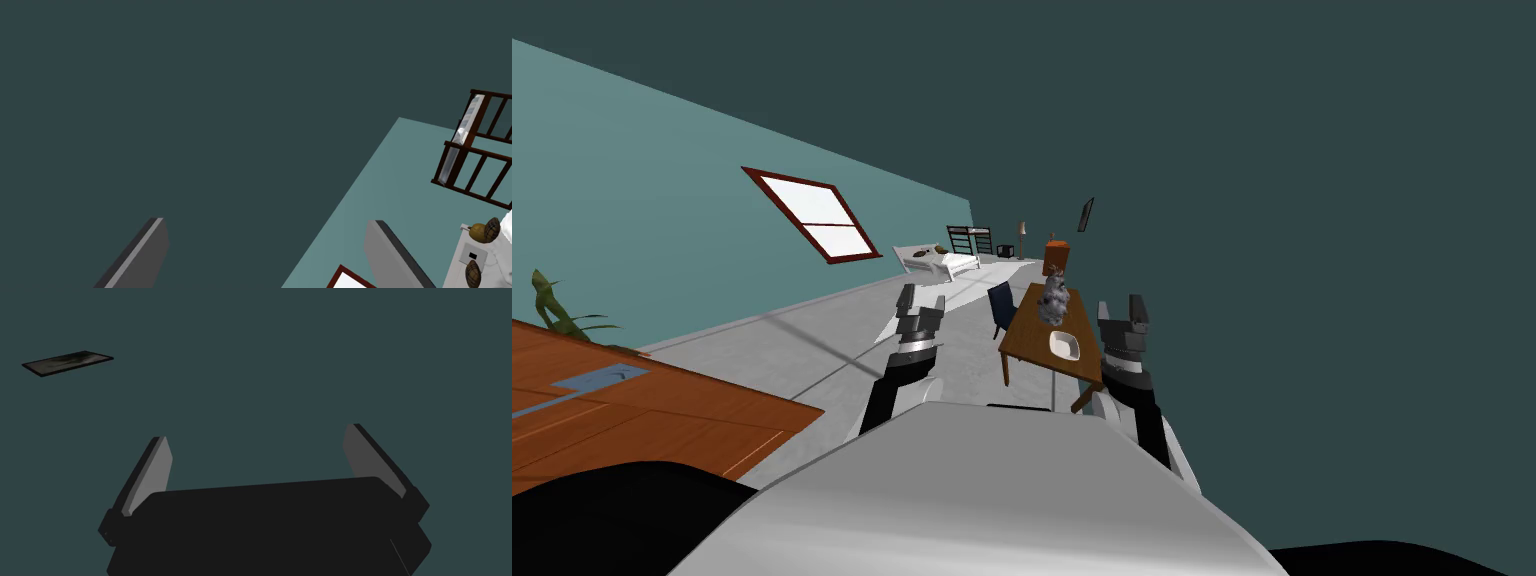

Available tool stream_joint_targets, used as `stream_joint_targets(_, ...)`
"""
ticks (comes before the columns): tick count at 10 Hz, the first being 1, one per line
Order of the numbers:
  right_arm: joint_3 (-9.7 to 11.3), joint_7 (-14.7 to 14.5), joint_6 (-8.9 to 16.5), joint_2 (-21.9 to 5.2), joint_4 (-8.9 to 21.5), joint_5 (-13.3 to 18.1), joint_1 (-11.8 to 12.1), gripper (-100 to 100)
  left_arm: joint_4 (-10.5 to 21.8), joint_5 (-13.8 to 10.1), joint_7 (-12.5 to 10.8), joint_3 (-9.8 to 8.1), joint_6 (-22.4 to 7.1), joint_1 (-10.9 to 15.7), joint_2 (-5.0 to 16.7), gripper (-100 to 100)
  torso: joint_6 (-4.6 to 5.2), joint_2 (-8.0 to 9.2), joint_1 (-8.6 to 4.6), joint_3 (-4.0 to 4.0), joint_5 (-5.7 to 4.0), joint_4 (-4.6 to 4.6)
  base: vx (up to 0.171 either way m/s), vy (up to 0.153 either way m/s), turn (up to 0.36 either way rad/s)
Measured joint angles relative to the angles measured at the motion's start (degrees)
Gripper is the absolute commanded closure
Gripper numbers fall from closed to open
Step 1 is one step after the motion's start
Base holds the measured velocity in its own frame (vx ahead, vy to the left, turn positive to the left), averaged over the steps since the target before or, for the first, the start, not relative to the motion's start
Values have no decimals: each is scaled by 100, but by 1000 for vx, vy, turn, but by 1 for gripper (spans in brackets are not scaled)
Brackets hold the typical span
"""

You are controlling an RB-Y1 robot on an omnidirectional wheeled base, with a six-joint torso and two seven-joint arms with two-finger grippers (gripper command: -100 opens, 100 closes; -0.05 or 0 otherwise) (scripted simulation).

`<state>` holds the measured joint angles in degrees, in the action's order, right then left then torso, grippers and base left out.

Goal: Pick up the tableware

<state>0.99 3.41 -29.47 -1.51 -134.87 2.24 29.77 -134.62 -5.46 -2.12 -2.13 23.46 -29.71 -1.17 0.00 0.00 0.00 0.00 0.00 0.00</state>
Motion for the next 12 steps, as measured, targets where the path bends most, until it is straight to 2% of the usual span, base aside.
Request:
stream_joint_targets(2, 90, -111, 47, -244, 217, 146, -25, -100, 0, 0, 0, 0, 0, 1, 0, 0, -1, 23, 8, 13, 2, 5, -81, 33, 46)
stream_joint_targets(6, 176, -350, 345, -674, 684, 449, -220, -100, 0, 0, 0, 1, 0, 1, -1, 0, 0, 39, 17, 24, 4, 10, -101, 46, 44)
stream_joint_targets(9, 390, -658, 463, -919, 1240, 821, -345, -100, 0, 0, 0, 1, 0, 2, -1, 0, 0, 55, 18, 31, 4, 12, -122, 46, 59)
stream_joint_targets(12, 513, -895, 646, -1169, 1701, 1119, -475, -100, 0, 0, 0, 1, 0, 1, -1, 0, 0, 43, 20, 25, 5, 9, -96, 53, 57)
